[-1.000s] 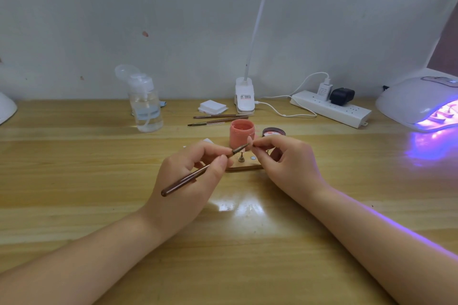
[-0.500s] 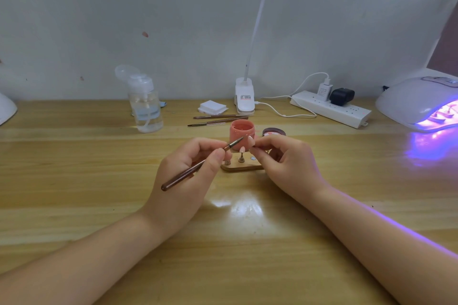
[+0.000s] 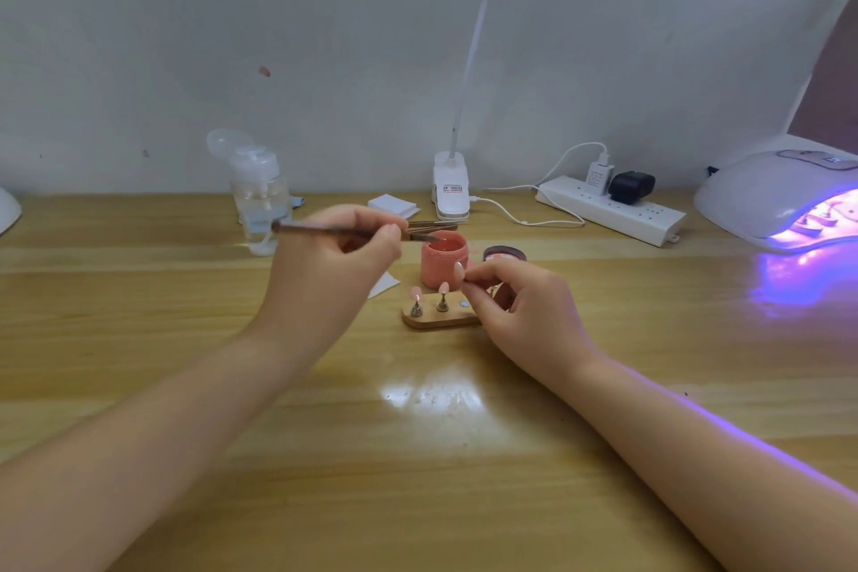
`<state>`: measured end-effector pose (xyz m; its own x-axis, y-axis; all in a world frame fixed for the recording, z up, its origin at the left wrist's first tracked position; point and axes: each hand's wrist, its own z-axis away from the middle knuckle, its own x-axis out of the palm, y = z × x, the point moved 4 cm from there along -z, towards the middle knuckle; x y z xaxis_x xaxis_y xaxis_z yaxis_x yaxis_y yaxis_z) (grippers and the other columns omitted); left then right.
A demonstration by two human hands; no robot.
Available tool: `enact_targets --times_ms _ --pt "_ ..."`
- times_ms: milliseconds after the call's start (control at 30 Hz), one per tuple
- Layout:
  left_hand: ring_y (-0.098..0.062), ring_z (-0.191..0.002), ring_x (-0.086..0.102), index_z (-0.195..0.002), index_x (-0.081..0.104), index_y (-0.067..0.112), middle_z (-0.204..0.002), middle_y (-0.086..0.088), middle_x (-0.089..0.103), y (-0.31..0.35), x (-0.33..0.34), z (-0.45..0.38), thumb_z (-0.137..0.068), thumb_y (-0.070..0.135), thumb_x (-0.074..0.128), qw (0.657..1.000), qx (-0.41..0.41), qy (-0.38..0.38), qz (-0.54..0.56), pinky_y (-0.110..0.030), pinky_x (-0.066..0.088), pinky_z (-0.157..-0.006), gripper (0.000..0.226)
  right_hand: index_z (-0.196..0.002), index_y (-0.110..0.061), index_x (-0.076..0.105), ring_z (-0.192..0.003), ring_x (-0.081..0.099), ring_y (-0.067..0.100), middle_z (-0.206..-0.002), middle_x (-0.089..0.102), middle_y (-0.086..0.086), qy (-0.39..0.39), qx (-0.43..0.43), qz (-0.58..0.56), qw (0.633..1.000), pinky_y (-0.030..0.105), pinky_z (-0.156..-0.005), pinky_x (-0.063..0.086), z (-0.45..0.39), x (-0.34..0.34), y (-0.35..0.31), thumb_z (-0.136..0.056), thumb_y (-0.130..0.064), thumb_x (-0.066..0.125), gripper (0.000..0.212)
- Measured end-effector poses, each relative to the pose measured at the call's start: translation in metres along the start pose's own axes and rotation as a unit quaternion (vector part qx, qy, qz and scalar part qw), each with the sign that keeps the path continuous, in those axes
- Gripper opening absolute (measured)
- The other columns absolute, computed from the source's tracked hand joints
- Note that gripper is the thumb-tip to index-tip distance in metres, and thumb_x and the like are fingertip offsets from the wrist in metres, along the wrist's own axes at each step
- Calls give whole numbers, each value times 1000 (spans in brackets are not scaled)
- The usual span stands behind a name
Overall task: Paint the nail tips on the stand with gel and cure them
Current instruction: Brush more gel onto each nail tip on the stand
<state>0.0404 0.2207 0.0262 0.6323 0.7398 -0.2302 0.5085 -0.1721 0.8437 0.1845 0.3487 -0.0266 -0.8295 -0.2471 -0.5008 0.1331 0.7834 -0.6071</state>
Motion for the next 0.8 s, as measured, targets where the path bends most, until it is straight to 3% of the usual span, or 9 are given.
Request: enact_targets --times_ms 67,133,200,367,467,567,733,800 --pt "-9 -67 65 -75 73 22 -69 4 72 6 4 -16 -86 15 64 999 -8 -11 -44 -25 52 -65 16 -85 -17 74 -52 48 13 -72 65 -8 0 -6 7 1000 28 -56 43 0 1 1 -87 -15 70 5" --pt "-28 -81 67 -79 73 6 -78 -14 72 11 11 -34 -87 17 61 994 -14 -22 -104 -40 54 -77 17 -85 -17 74 -52 47 12 -72 64 -11 0 -11 13 1000 25 -57 41 0 2 1 -87 -15 71 4" --pt "-34 -87 65 -84 70 -2 -83 -22 70 14 22 -50 -86 16 59 986 -14 -56 -157 -48 54 -81 21 -84 -17 74 -52 47 11 -71 64 -12 4 -12 19 1000 23 -57 39 0 2 2 -86 -13 71 5" --pt "-30 -85 65 -86 70 0 -85 -12 72 10 48 -78 -86 15 54 950 -21 -161 -267 -42 56 -77 22 -82 -22 73 -53 49 13 -66 61 -17 15 -15 30 999 23 -58 42 0 2 1 -84 -11 72 11" --pt "-26 -67 49 -84 63 -7 -76 -13 59 5 57 -85 -86 14 51 938 -26 -172 -301 -33 41 -61 24 -82 -23 73 -51 47 10 -65 58 -22 15 -18 29 999 21 -59 41 0 2 2 -85 -13 71 11" --pt "-23 -65 45 -80 63 -4 -75 -13 59 2 64 -86 -85 14 53 932 -32 -186 -308 -31 36 -60 21 -81 -24 73 -50 46 10 -65 55 -29 15 -23 31 999 18 -59 38 -1 2 1 -86 -14 71 11" --pt "-14 -58 50 -86 70 2 -69 -2 64 -7 68 -87 -85 14 57 923 -54 -211 -316 -24 35 -51 18 -83 -20 74 -50 46 9 -68 60 -19 17 -24 28 999 25 -59 42 0 2 2 -85 -12 71 9" --pt "-17 -61 52 -86 70 1 -76 -9 69 -9 66 -89 -84 14 57 932 -61 -202 -295 -26 38 -56 19 -84 -18 74 -50 48 10 -71 65 -11 19 -24 26 999 28 -59 45 0 2 1 -83 -9 71 9"
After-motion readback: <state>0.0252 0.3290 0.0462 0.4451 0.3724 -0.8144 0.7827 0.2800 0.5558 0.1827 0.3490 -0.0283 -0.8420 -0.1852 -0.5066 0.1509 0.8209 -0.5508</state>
